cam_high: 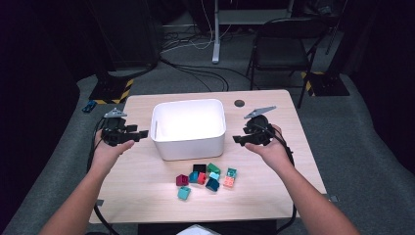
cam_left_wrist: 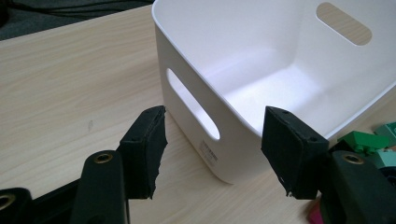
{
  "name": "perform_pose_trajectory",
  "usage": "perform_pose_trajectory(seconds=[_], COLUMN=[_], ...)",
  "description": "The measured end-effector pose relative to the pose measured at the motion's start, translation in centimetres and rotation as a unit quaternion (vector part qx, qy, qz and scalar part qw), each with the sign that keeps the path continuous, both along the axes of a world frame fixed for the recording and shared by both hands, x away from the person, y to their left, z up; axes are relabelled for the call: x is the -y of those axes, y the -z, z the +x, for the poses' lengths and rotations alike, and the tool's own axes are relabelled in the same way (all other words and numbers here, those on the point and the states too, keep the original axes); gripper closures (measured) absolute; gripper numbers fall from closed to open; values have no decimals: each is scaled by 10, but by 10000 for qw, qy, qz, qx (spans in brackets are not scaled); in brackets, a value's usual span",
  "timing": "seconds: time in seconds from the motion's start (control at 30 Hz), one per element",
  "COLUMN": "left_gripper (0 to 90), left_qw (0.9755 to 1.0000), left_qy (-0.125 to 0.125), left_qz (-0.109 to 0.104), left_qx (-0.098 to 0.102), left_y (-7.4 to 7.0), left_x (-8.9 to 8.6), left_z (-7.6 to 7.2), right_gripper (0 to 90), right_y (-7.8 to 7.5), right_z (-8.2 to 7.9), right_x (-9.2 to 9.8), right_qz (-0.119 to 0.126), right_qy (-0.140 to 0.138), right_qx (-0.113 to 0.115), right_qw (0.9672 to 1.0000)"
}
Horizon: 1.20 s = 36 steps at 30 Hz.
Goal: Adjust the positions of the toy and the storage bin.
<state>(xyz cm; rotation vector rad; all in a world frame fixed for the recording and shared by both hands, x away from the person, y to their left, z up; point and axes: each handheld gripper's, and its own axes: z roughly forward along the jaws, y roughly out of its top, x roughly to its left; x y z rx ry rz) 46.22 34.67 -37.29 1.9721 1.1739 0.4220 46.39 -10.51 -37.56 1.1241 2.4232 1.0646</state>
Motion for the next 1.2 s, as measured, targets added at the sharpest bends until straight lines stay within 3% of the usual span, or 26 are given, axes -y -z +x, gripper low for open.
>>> perform_pose_trajectory(seconds=[0.3,0.53,0.6,0.83,0.9,1.2], left_gripper=[421,445,445,433,433,454], left_qw=[9999,9994,9994,9993,9990,9980], left_qy=[86,221,215,201,290,467], left_qz=[-29,167,131,36,108,64], left_qx=[-66,-206,-249,-319,-328,-423], left_y=[2,6,7,11,12,20], left_x=[9,14,15,19,19,28], left_z=[12,20,21,24,25,27], right_gripper=[432,447,446,416,415,426], right_y=[-11,-16,-16,-8,-5,5], right_z=[17,27,30,43,46,49], right_x=[-17,-29,-32,-45,-47,-53], right_qz=[-22,-42,-43,-39,-80,-264], right_qy=[-45,-99,-94,43,68,-66], right_qx=[106,106,102,-46,-95,-277], right_qw=[9999,9999,9999,10000,9999,9992])
